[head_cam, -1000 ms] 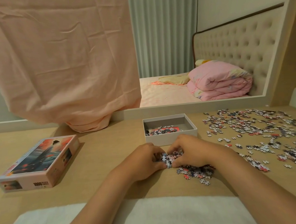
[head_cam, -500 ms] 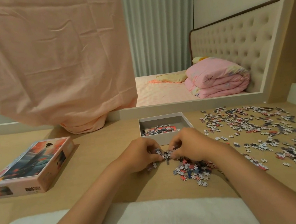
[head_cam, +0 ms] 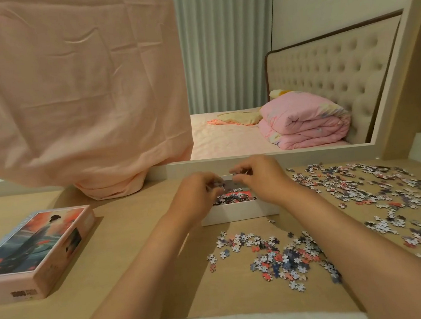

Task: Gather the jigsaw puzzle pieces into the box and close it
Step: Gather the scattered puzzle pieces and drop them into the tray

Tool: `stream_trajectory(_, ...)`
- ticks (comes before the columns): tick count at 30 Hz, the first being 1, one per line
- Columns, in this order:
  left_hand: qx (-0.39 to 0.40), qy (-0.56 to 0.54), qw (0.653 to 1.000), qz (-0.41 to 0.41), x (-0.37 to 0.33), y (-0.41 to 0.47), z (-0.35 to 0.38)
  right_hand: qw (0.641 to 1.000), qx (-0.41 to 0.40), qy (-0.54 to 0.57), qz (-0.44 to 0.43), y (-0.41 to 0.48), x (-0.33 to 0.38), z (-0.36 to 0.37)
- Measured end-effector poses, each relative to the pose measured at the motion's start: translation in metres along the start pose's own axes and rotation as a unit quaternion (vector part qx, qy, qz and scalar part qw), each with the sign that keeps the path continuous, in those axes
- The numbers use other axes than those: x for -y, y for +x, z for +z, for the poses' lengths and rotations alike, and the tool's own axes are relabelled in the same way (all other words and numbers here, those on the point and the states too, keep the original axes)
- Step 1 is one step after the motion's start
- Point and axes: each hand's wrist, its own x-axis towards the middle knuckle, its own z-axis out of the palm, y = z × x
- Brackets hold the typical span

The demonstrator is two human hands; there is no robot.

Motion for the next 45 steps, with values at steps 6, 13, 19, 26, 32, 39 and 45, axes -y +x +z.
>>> stream_trajectory(6,0.046,0.099,0.994,0.017,0.019,0.003,0.013,0.993,0.099,-0.056,0.009,0.006,-0.02,0.013)
stream_trajectory(13,0.113,0.031,0.991,-0.071,0.031,0.002,0.012,0.968,0.205,-0.131,-0.066,-0.011,-0.012,0.017)
stream_trajectory(19,0.145,-0.009,0.987,-0.068,0.041,0.0,0.018,0.94,0.237,-0.24,-0.039,-0.006,-0.011,0.018)
stream_trajectory(26,0.02,0.108,0.992,0.064,0.035,0.002,0.019,0.955,0.236,-0.174,-0.038,-0.01,-0.013,0.013)
stream_trajectory(32,0.08,0.077,0.992,0.061,0.042,0.001,0.028,0.941,0.218,-0.257,-0.031,-0.01,-0.019,0.013)
stream_trajectory(39,0.106,0.054,0.989,0.086,0.038,0.005,0.028,0.989,0.086,-0.106,-0.047,-0.012,-0.015,-0.01)
stream_trajectory(45,-0.011,0.148,0.976,0.16,-0.001,0.0,0.016,0.992,0.097,-0.082,0.006,-0.036,-0.014,-0.036)
